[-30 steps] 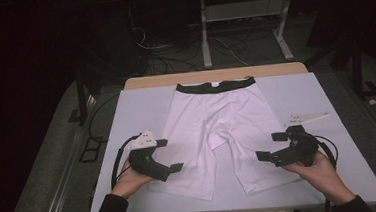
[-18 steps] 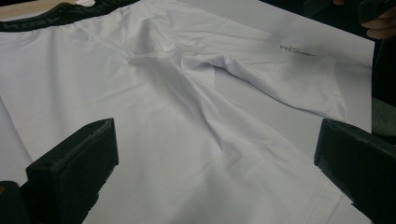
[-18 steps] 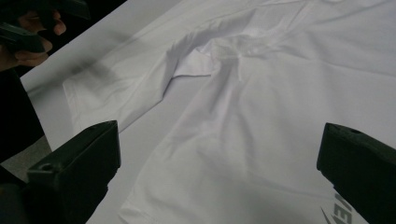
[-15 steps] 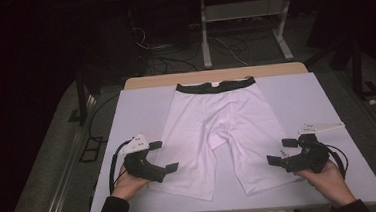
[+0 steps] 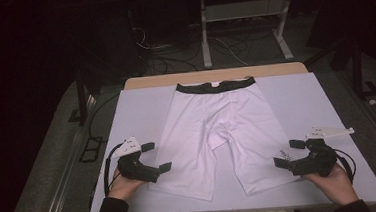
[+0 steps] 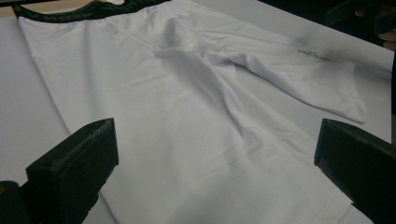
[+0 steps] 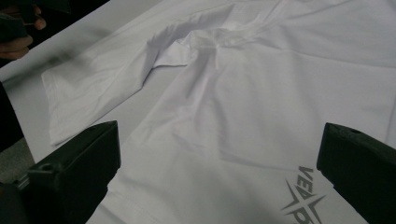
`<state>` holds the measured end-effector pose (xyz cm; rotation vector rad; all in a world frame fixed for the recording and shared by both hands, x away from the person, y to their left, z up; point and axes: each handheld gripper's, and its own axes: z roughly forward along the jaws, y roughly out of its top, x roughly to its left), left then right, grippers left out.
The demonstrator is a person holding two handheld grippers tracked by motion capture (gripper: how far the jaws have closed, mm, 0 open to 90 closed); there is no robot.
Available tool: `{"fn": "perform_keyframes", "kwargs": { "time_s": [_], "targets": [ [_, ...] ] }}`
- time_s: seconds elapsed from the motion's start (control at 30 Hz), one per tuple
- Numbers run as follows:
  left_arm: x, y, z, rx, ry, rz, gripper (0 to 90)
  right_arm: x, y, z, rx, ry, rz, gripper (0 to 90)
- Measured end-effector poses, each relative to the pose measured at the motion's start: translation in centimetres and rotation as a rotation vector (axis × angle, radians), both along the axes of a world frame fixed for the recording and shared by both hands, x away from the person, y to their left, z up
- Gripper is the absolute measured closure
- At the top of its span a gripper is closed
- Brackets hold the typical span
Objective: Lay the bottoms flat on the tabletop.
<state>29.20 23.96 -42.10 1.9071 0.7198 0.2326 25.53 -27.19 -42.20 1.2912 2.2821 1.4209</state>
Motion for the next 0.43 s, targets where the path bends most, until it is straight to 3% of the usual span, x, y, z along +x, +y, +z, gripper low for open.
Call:
{"fn": "perform_keyframes", "kwargs": {
  "time_s": [0.17, 0.43],
  "targets": [
    [-0.1, 0.9, -0.2, -0.018, 0.002, 0.035, 0.2, -0.1, -0.6, -0.2, -0.01, -0.014, -0.016, 0.0],
    [0.0, 1.3, -0.4, -0.016, 0.007, 0.042, 0.2, -0.1, -1.4, -0.4, -0.025, -0.034, -0.048, 0.0]
  ]
}}
